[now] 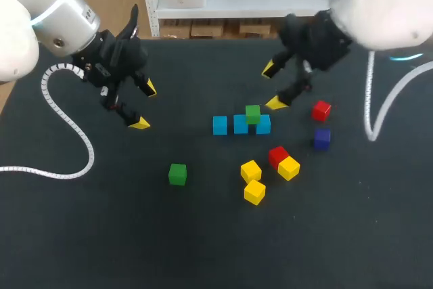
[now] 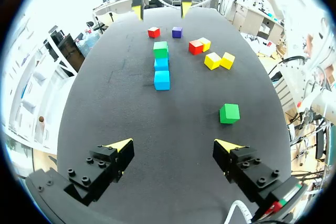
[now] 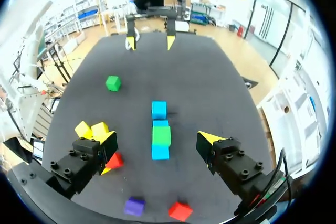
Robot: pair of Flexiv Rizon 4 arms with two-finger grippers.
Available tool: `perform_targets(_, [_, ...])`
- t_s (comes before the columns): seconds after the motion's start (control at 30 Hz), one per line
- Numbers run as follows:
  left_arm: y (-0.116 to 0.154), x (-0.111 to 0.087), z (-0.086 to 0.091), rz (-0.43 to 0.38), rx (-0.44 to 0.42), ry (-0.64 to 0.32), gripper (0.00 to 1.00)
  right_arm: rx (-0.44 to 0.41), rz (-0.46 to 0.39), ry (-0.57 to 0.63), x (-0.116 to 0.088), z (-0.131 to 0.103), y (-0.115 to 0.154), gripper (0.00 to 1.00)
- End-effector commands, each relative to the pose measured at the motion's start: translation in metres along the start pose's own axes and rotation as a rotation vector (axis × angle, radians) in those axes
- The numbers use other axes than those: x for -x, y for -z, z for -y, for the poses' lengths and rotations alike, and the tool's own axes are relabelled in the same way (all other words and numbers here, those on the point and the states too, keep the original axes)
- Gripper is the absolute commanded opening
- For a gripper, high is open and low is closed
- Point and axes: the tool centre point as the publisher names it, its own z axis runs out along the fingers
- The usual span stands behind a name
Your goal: Place the blue cubes, place green cubes on the blue cubes, place the yellow cubes on the green cubes, then place the red cubes on the yellow cubes, and place purple cube on the red cubes.
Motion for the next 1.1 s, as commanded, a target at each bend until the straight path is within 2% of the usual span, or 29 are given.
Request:
perform_targets(0.03, [0.000,-0.001,-0.002,0.001,-0.002,-0.002,1.00,0.012,0.161,0.014,-0.024,-0.005,0.044,1.00])
perform_targets(0.17, [0.000,-0.001,-0.002,0.001,-0.002,-0.002,1.00,0.012,0.218,0.040,-0.043,-0.007,0.065,1.00])
perform_targets(0.4, [0.000,-0.001,-0.002,0.001,-0.002,-0.002,1.00,0.006,0.222,0.023,-0.074,-0.010,0.079,1.00])
perform_targets(0.63, [0.000,-0.001,-0.002,0.001,-0.002,-0.002,1.00,0.005,0.256,0.036,-0.091,-0.011,0.088,1.00])
perform_targets(1.1, [0.000,-0.001,-0.002,0.001,-0.002,-0.002,1.00,-0.016,0.215,-0.003,-0.149,-0.016,0.120,1.00])
